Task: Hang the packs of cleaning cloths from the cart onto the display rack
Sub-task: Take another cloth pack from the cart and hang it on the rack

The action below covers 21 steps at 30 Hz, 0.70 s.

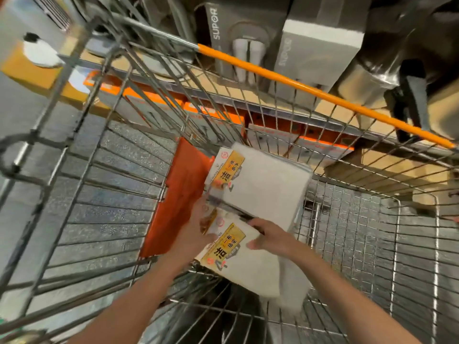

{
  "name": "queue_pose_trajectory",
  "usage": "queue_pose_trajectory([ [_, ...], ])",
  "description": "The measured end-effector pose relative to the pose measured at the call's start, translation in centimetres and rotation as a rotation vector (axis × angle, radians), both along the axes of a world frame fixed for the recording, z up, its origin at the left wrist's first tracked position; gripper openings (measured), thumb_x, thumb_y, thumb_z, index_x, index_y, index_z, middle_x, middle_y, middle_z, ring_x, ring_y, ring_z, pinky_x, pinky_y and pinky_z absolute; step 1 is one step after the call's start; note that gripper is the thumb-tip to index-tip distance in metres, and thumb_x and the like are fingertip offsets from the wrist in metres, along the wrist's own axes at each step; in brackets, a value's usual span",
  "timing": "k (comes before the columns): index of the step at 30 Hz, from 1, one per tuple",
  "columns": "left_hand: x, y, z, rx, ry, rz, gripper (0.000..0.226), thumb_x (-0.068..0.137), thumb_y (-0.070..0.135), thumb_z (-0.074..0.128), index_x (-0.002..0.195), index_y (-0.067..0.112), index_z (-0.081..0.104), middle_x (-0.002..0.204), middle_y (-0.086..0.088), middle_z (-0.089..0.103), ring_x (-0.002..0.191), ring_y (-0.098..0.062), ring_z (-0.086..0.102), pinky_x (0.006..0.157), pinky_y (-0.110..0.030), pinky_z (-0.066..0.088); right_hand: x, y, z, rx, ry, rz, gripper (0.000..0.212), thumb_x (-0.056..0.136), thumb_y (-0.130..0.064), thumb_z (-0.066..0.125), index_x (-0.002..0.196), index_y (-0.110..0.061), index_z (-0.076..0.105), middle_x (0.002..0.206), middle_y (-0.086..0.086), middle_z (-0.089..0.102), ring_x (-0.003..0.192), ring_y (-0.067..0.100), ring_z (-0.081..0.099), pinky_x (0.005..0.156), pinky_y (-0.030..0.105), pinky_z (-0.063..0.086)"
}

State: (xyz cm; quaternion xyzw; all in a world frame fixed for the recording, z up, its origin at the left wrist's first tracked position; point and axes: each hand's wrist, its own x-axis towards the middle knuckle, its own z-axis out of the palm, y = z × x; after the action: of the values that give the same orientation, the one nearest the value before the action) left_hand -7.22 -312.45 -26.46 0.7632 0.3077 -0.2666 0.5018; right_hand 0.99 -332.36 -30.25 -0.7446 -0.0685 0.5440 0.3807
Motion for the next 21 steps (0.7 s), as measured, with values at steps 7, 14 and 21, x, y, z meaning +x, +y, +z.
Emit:
queue_pose_trajectory([
  [7, -0.7, 0.9, -3.5, 0.063, 0.051, 0.093, 0.082, 0.089, 0.005, 0.064, 0.150, 0.029, 0.013, 0.138, -0.009, 0.054, 0.113, -0.029, 0.061, 0.094, -0.045, 0.050, -0.2, 3.6, -3.1, -0.133, -0.136, 0.172, 0.052, 0.083, -0.016, 0.065, 0.132, -0.015, 0.049, 0.127, -0.001, 0.053, 0.116, 0.015, 0.050, 0.075, 0.014, 0.033],
  [14, -1.5, 0.4, -5.1, 0.068, 0.063, 0.197, 0.071, 0.091, 0.006, 0.061, 0.148, 0.028, 0.024, 0.130, -0.005, 0.059, 0.111, -0.022, 0.061, 0.095, -0.042, 0.050, -1.0, 4.2, -4.1, -0.115, -0.179, 0.188, 0.057, 0.077, -0.026, 0.066, 0.131, -0.018, 0.051, 0.138, -0.001, 0.047, 0.128, 0.017, 0.042, 0.102, 0.025, 0.034],
  [21, -1.6, 0.7, -5.2, 0.045, 0.016, 0.126, 0.081, 0.085, 0.009, 0.068, 0.150, 0.029, 0.024, 0.143, 0.000, 0.046, 0.129, -0.022, 0.047, 0.106, -0.045, 0.041, -1.4, 3.6, -4.8, -0.045, -0.078, 0.027, 0.046, 0.063, -0.022, 0.078, 0.099, -0.024, 0.050, 0.118, 0.003, 0.056, 0.115, 0.021, 0.054, 0.099, 0.040, 0.043],
])
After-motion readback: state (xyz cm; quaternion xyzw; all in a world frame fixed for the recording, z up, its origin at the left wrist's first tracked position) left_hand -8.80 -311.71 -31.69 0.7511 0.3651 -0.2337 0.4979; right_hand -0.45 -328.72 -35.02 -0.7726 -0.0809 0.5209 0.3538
